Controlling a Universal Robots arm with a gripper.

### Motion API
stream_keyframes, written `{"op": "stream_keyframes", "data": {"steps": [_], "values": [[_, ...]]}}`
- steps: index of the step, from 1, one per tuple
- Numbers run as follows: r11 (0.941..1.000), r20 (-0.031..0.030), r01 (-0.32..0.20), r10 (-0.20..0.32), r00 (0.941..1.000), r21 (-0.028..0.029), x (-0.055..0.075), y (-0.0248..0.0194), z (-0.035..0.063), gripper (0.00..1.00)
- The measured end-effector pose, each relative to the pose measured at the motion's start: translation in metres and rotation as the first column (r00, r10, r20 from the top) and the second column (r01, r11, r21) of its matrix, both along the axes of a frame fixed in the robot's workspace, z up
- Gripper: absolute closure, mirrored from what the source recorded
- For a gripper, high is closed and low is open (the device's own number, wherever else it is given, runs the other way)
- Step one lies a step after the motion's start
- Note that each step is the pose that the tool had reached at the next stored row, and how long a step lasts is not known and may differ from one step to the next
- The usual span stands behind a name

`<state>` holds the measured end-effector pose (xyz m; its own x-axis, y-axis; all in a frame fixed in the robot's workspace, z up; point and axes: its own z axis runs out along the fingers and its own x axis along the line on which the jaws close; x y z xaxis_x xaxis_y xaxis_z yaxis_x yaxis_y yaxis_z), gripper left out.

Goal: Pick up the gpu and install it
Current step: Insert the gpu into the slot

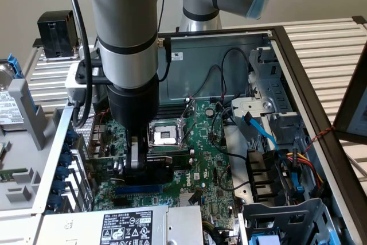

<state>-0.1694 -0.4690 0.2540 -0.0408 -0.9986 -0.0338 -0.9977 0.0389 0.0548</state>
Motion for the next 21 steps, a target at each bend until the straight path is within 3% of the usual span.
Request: {"op": "stream_keyframes", "data": {"steps": [11, 21], "values": [[1.0, -0.0001, 0.0, 0.0, 1.0, -0.0001, -0.0003, 0.0007, -0.0039, 0.73], [1.0, -0.006, 0.0, 0.0, 1.0, 0.0, -0.0016, 0.0008, -0.004, 0.73]]}}
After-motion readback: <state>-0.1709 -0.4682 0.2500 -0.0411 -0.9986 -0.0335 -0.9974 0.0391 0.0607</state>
